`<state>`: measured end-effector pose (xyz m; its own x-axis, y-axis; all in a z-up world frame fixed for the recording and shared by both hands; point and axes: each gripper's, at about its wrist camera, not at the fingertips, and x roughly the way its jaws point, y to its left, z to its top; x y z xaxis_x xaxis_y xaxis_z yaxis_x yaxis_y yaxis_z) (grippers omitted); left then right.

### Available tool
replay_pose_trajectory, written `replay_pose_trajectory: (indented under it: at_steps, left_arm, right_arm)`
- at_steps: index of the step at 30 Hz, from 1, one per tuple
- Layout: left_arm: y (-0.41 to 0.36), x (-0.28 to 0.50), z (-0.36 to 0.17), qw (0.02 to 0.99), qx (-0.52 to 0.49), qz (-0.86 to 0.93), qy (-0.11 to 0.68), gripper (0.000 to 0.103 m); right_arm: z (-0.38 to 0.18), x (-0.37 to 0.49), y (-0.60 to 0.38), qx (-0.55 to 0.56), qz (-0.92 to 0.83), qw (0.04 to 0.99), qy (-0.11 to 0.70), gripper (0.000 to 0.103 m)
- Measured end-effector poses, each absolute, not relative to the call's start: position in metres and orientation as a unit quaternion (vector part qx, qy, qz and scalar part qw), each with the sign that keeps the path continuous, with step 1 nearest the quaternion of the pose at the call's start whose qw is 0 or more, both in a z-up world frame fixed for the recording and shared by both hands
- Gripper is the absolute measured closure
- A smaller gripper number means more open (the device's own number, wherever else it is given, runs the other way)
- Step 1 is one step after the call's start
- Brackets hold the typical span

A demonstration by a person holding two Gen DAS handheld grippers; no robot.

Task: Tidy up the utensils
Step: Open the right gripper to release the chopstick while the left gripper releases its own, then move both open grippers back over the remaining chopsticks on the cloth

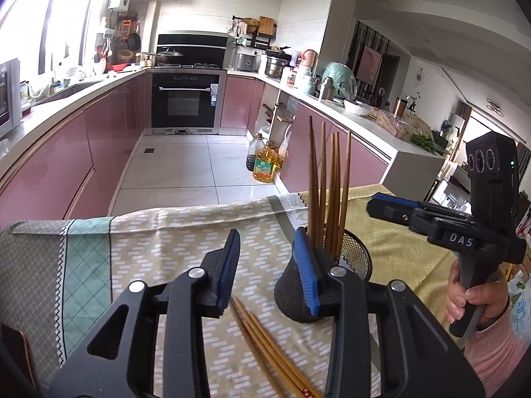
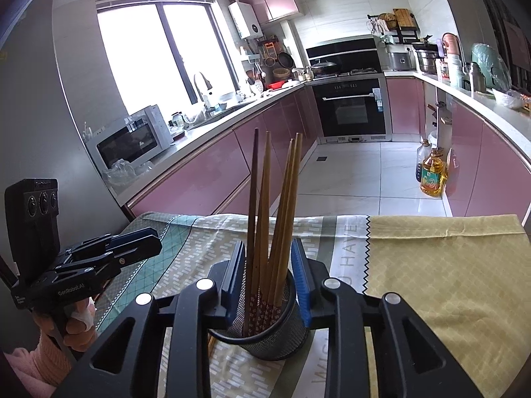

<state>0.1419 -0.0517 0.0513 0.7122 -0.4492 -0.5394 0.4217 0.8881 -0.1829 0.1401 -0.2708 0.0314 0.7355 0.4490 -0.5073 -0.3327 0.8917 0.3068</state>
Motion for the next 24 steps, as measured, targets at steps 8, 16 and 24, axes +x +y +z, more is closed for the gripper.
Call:
replay_pose_trajectory:
  at_steps: [8, 16, 24]
  left_arm:
    - [-0.027, 0.108, 0.033, 0.930, -0.006, -0.211, 0.302, 0.060]
    - [-0.023, 0.088, -0.003, 0.917, 0.007, -0.206, 0.342, 0.058]
    - [-0.028, 0.077, -0.040, 0.903, 0.020, -0.205, 0.378, 0.056]
  right_arm:
    - [0.042, 0.097, -0.257, 0.073, 0.254, 0.924, 0.275, 0.070]
    - [0.014, 0.070, -0.232, 0.065, 0.284, 0.905, 0.309, 0.068]
    - [-0.034, 0.073, -0.216, 0.078, 0.281, 0.882, 0.371, 0.068]
